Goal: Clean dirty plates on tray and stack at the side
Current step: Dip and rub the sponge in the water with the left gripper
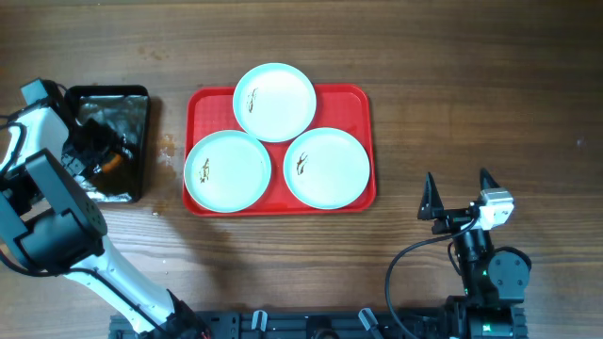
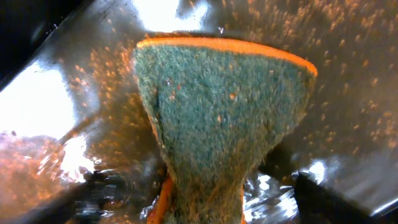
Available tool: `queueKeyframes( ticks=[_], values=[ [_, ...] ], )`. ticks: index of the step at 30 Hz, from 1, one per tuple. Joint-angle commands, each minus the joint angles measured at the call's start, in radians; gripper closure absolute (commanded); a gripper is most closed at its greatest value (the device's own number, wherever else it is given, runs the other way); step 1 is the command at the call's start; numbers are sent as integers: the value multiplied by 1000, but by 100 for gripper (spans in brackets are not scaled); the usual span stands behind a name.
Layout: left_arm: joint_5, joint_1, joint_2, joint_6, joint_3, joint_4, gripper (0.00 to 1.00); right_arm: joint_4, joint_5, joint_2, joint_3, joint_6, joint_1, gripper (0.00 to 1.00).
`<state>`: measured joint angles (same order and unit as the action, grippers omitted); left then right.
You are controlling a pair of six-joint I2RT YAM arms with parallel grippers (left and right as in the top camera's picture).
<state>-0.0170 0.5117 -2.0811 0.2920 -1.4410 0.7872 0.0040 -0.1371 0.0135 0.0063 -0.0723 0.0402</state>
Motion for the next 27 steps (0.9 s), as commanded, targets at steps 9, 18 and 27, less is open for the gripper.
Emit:
queueKeyframes(
  ticks=[9,18,27],
  values=[
    [37,1,-13,-2,8,-127,62,3,8,-9,-1,17,2,0],
    [37,1,-13,-1,8,-110,0,3,8,-9,-1,17,2,0],
    [54,1,-13,-1,8,-171,0,3,8,-9,-1,17,2,0]
  ],
)
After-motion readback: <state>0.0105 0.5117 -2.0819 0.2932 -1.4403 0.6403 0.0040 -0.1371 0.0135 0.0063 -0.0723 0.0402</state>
